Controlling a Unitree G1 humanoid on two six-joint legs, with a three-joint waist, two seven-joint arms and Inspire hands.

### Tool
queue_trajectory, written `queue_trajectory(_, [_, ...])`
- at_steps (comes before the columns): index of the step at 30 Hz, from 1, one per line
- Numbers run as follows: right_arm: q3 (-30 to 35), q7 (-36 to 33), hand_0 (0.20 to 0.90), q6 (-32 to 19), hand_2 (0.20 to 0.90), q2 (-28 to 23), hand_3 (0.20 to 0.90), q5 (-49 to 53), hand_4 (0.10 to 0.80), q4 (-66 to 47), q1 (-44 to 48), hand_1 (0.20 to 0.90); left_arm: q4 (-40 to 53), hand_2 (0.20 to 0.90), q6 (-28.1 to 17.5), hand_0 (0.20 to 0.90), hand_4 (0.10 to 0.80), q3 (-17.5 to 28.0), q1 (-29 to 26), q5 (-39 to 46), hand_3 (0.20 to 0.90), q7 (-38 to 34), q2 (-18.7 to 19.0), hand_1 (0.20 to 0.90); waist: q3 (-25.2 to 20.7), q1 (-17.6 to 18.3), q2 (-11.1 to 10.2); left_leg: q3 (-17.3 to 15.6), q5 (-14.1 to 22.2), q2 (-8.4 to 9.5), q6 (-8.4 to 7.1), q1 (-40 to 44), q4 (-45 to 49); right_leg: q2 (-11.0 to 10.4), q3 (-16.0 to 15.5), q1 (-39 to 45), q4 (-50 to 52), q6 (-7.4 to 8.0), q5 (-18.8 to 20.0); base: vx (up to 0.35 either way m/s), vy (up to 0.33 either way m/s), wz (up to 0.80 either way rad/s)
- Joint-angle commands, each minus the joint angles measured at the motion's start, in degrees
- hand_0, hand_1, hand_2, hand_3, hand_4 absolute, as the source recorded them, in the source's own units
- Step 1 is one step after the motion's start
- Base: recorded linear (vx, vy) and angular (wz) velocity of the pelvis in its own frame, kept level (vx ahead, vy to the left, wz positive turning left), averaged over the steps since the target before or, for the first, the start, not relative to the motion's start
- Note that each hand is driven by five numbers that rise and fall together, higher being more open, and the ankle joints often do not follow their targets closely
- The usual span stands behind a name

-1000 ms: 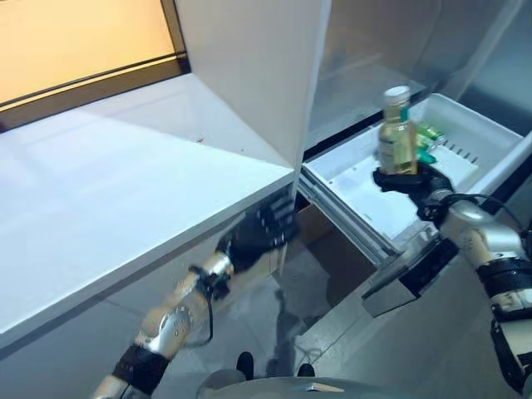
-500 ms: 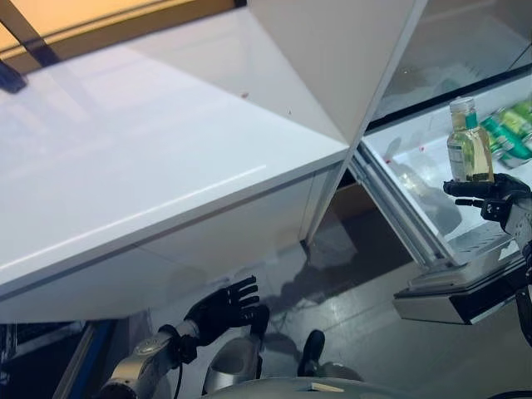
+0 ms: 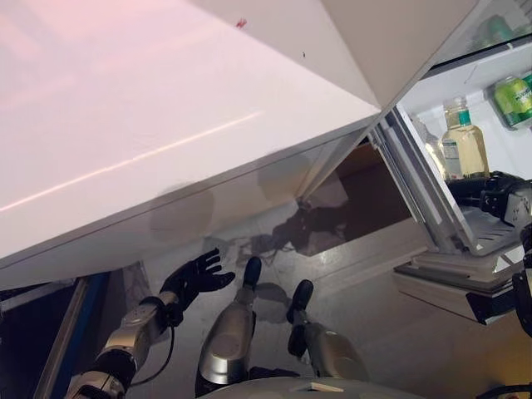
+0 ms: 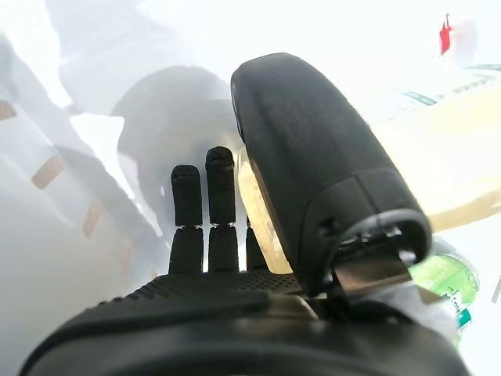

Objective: Put drinks into fridge and close the fridge

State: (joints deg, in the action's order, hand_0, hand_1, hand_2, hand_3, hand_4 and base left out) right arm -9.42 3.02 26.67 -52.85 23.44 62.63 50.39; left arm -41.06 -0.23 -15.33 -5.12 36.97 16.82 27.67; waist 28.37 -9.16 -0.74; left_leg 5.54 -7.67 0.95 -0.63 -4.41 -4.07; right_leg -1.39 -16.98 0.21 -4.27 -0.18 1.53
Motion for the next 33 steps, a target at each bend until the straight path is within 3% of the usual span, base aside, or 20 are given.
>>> queue_trajectory(1, [-3.31,-0.24,0.3,0.51,0.3,-7.53,0.2,-4.07,0.1,-3.84,2.9,0.3,-1.04,0.9,-1.92,0.9,0.8,1.3,2.68,-1.78,0.9,-0.43,0.49,0.9,-2.45,0.5,0.59,-4.2,8.18,0.31,1.8,-4.28,8.44,-0.68,3.07,-6.94,11.79,0.87,-3.83,-0.018,0.012,-0.14])
queue_trajectory(2, [-3.56,0.05,0.359,0.73,0.359,-7.7,0.269,-4.62,0.169,-3.84,3.08,0.359,-1.5,0.9,-1.91,0.9,0.8,1.54,2.61,-1.85,0.9,-0.42,0.36,0.9,-2.28,0.53,0.68,-4.21,8.16,0.34,1.8,-4.31,8.46,-0.71,3.1,-7.03,11.89,0.83,-3.86,-0.016,0.016,-0.16])
queue_trajectory(3, [-3.89,0.43,0.698,0.88,0.698,-7.9,0.664,-5.7,0.564,-3.75,3.35,0.698,-2.03,0.9,-1.8,0.9,0.8,1.74,2.45,-2.03,0.9,-0.45,0.23,0.9,-2.1,0.57,0.76,-4.23,8.16,0.41,1.82,-4.38,8.53,-0.74,3.14,-7.11,11.97,0.79,-3.89,-0.01,0.017,-0.1])
queue_trajectory(4, [-4.21,1.03,0.827,1.43,0.827,-8.18,0.815,-5.89,0.715,-3.57,3.79,0.827,-2.27,0.9,-1.42,0.9,0.8,1.93,2.37,-2.13,0.9,-0.38,0.16,0.9,-1.78,0.52,0.88,-4.37,8.38,0.41,1.81,-4.2,8.72,-0.79,3.2,-7.02,12.25,0.78,-4.11,-0.014,0.016,-0.05])
queue_trajectory(5, [-4.61,1.49,0.9,2.03,0.9,-8.49,0.9,-5.32,0.8,-3.43,4.31,0.9,-2.52,0.9,-1.15,0.9,0.8,2.0,2.26,-2.25,0.9,-0.53,0.0,0.9,-1.65,0.54,0.91,-4.43,8.36,0.4,1.79,-4.21,8.73,-0.83,3.14,-7.09,12.34,0.78,-4.13,0.0,0.0,0.0])
queue_trajectory(16, [-6.67,2.38,0.9,1.67,0.9,-11.13,0.9,-7.04,0.8,-3.68,8.18,0.9,-4.13,0.9,0.24,0.9,0.8,2.77,2.21,-4.42,0.9,-0.42,-0.01,0.9,-1.67,0.69,0.57,-4.85,8.34,0.28,1.5,-3.72,8.35,-0.97,3.06,-6.73,12.29,0.93,-4.32,-0.011,0.004,-0.02])
queue_trajectory(27, [-10.23,7.76,0.9,3.8,0.9,-12.66,0.9,-10.82,0.8,-4.05,11.52,0.9,-5.09,0.9,-0.36,0.9,0.8,3.23,2.35,-5.13,0.9,-0.24,-0.36,0.9,-3.13,0.97,-0.37,-5.34,7.92,0.21,1.4,-2.3,6.61,-0.83,3.5,-5.76,10.9,1.23,-3.83,-0.017,0.007,-0.01])
queue_trajectory(33, [-11.36,10.31,0.9,1.49,0.9,-14.13,0.9,-11.3,0.8,-4.12,11.92,0.9,-7.27,0.9,0.41,0.9,0.8,4.24,3.25,-7.37,0.9,-0.84,-1.04,0.9,-6.28,1.67,-1.93,-6.31,8.49,0.12,1.35,0.61,4.9,-0.46,4.42,-3.69,9.01,1.68,-3.46,-0.051,0.04,-0.05])
